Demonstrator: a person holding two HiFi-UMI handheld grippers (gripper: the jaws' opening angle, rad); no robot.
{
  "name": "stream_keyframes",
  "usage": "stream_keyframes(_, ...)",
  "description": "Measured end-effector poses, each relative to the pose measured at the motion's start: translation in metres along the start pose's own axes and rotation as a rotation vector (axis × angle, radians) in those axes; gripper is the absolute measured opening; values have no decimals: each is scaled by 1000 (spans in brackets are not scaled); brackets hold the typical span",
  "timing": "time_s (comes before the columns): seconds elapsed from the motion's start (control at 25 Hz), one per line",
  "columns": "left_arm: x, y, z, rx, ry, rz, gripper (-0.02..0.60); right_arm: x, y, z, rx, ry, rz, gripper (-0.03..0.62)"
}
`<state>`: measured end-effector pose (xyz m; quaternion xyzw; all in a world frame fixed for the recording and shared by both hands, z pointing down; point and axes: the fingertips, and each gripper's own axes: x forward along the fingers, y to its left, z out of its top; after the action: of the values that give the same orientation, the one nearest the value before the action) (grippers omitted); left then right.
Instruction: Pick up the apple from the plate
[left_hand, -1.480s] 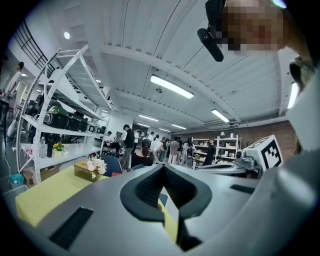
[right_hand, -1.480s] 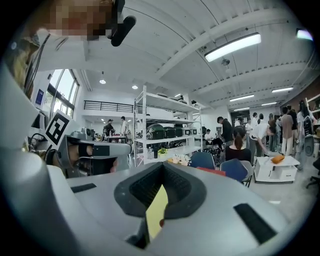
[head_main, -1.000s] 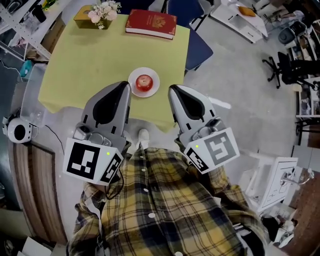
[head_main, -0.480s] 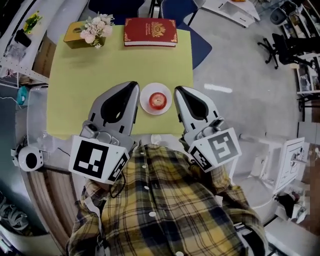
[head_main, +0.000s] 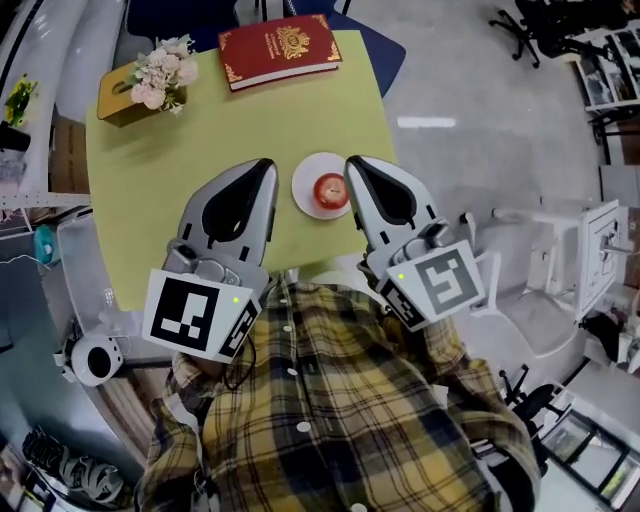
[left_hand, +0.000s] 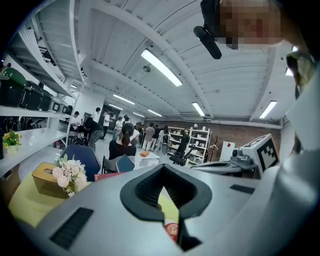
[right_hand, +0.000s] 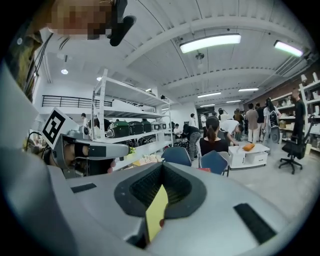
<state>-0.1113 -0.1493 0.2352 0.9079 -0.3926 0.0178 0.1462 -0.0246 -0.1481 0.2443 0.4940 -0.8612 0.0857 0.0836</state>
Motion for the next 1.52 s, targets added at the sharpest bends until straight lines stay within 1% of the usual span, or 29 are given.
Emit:
stream_keyframes(0.2, 14, 2, -15, -16, 25, -29, 5, -2, -13, -18, 19, 35, -27, -3)
stream_keyframes(0.36, 27, -1, -25, -31, 48, -32, 5, -8, -26, -31, 36, 60, -46, -3)
stream_keyframes(0.48, 36, -7, -31, -46, 57, -37, 5, -9, -31, -40, 27, 94, -27, -3)
stream_keyframes(0.64, 46, -15, -36, -38, 71, -35, 5, -10, -38, -46, 27, 109, 3, -3)
stream_keyframes(1.04, 45, -10, -44, -42, 76, -7, 5, -8, -44, -71, 85, 156, 30, 0)
stream_keyframes(1.08, 45, -9, -44, -42, 77, -5, 5, -8, -44, -74, 93, 162, 36, 18)
stream_keyframes(1.16, 45, -9, -45, -40, 78, -2, 5, -9, -43, -81, 109, 175, 55, 92)
stream_keyframes(1.4, 44, -2, -50, -43, 95, 5, 5, -3, -36, -103, 124, 229, 87, 241)
stream_keyframes(1.52, 44, 0, -53, -43, 103, 5, 5, -1, -35, -112, 124, 255, 88, 267)
